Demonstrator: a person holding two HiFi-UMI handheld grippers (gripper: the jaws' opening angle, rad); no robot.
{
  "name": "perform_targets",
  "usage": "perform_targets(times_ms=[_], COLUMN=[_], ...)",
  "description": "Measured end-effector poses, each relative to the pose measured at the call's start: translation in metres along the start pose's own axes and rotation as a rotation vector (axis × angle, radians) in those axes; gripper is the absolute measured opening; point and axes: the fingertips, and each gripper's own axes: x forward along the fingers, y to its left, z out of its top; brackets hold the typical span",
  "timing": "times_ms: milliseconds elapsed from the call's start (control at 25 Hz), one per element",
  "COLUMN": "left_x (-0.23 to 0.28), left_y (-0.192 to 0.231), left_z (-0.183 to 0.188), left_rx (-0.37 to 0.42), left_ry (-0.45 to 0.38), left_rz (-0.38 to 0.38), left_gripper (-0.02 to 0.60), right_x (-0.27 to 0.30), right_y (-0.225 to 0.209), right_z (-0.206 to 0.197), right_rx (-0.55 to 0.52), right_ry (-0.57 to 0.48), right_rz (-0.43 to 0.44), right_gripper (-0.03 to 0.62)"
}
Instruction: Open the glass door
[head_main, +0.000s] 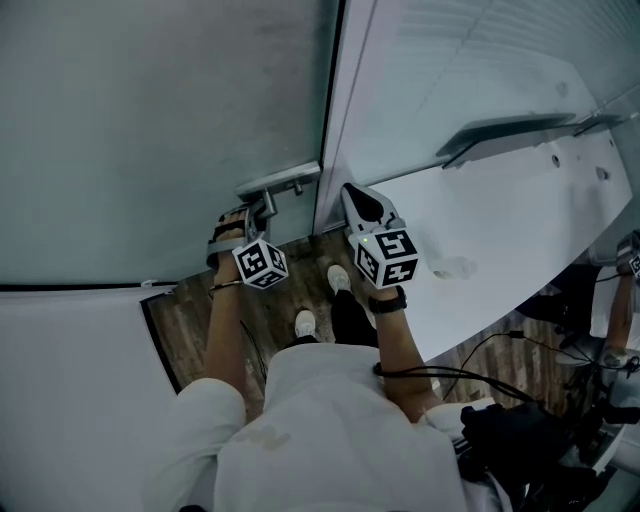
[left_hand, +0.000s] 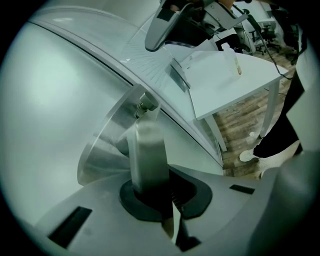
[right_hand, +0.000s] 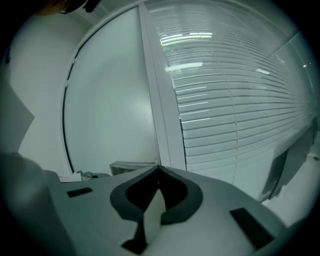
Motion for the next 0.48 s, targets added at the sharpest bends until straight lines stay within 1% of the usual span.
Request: perform_targets(times_ms=[80,240,360,400,480], left_x=[-0.005,-0.009,-0.020,-0.022,-0.024], left_y=[-0.003,0.003,0.007,0.006,0.002], left_z=[-0.002,-0.004,-0.009,-0.011,-0.012], left_rx=[0.033,0.125,0.214,0.226,0.230], left_ry=[0.030,0.095,0.186,0.202,0.202], left_rz=[-0.009,-0.030,-0.080,-0.098,-0.112], left_gripper=[0.003,0.003,0.003,0.003,0.003], right_x=[-0.005,-0.014,-0.022,-0.025,-0.032], right_y=[0.004,0.009,0.019,0.022,0.027], right_z=[0.004,0.021,0.030,0.031,0.032], right_rx=[0.002,-0.002,-0.006,-0.008,-0.016], right_ry=[-0.010,-0.040,-0.051,-0.057,-0.070], right_rz=[0.002,-0.007,-0.006,-0.007,-0.014], right_gripper=[0.002,0.002,0.002,0.002,0.002])
